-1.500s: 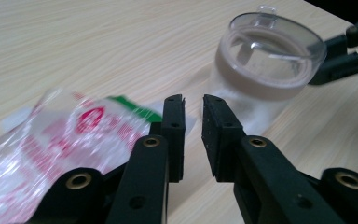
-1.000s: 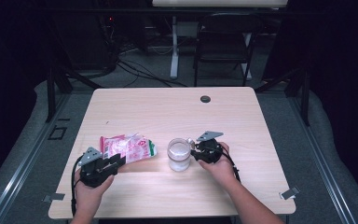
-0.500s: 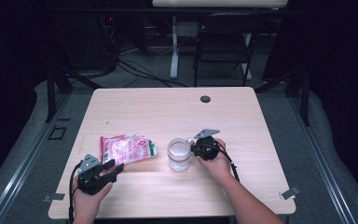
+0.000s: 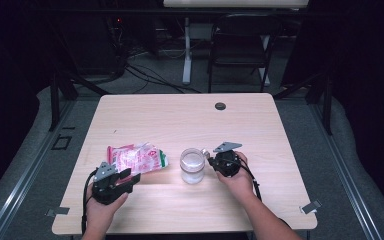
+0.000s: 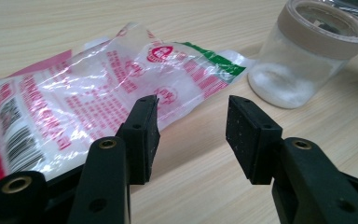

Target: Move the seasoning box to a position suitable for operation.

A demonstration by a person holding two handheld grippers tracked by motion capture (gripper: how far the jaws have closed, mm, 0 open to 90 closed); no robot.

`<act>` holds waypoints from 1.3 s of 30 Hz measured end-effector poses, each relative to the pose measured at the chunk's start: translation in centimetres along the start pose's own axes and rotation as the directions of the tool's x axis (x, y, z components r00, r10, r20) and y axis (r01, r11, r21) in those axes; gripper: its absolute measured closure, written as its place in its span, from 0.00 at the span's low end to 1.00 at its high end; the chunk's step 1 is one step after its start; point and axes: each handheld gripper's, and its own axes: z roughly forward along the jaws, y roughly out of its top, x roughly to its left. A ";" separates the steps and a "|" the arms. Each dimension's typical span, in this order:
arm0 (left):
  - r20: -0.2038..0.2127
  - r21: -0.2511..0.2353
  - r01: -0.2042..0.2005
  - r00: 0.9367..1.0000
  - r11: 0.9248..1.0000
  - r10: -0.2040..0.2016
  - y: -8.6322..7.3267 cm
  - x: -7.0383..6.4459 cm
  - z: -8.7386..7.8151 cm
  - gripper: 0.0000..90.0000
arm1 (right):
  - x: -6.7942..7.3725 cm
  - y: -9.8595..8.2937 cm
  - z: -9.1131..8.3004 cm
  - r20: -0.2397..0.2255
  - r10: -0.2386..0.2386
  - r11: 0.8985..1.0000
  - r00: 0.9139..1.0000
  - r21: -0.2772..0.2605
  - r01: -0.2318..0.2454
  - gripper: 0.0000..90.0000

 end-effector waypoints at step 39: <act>0.093 0.052 -0.099 0.991 0.994 0.093 0.9 -2.7 3.4 0.60 | 1.3 -1.2 0.3 0.057 0.015 1.000 0.998 -0.009 -0.014 0.86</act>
